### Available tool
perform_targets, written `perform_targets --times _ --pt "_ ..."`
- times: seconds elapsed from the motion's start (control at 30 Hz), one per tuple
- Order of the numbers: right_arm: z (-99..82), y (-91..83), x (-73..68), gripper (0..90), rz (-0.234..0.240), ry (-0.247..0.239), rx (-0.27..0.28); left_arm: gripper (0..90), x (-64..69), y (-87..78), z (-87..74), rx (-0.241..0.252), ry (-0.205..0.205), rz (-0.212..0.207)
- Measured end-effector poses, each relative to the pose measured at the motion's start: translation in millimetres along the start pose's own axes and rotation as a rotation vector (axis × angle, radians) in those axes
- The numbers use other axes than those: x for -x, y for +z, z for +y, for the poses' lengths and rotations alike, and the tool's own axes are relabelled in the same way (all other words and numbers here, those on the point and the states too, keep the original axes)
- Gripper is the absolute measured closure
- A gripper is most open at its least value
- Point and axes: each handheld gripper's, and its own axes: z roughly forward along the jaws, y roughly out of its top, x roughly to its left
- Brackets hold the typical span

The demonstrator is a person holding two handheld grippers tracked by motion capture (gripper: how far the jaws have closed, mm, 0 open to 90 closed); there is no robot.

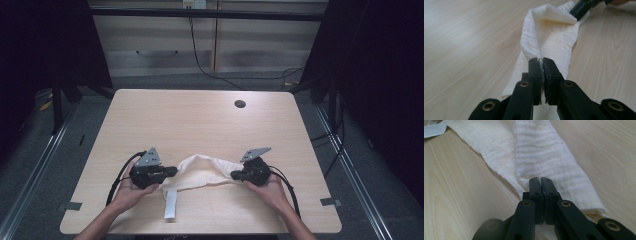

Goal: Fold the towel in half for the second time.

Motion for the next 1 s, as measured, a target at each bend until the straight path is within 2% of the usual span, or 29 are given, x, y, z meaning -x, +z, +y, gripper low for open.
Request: perform_targets --times 0.2,0.3,0.43,0.47,0.6,0.73,0.8,0.83,0.93,1.0 --pt "-0.6 0.5 -0.3 88.7 -0.004 -0.009 0.009 85.6 4.2 7.2 -12.5 -0.051 0.014 -0.002" --pt "-0.7 0.5 0.3 88.7 0.000 -0.008 0.012 85.5 4.3 8.6 -14.6 -0.047 0.003 -0.020" --pt "0.3 -0.1 -2.4 88.7 -0.015 -0.013 0.000 85.5 4.5 13.1 -23.0 -0.089 0.017 -0.018" --pt "0.8 0.2 -2.1 88.7 -0.012 -0.023 0.002 85.5 5.0 13.5 -25.6 -0.091 0.026 -0.018" --pt "1.2 -4.7 -3.4 88.7 -0.052 -0.045 -0.017 85.4 4.8 11.0 -28.4 -0.090 0.023 -0.011" --pt "-7.3 -17.7 3.1 88.7 -0.099 -0.031 -0.010 85.4 7.2 11.4 -29.0 -0.098 0.038 -0.001" --pt "-13.9 -25.0 6.3 88.7 -0.103 -0.017 -0.001 85.3 6.2 9.9 -30.9 -0.097 0.041 -0.002" --pt "-16.7 -29.0 7.2 88.7 -0.112 -0.014 0.003 85.4 5.7 9.5 -32.1 -0.089 0.021 -0.005" --pt "-23.7 -37.9 7.1 88.7 -0.111 -0.002 0.029 85.4 4.8 10.1 -32.2 -0.085 0.022 -0.006" --pt "-27.4 -37.0 3.3 88.7 -0.105 -0.013 0.024 85.3 1.9 9.7 -32.6 -0.083 0.002 -0.020"
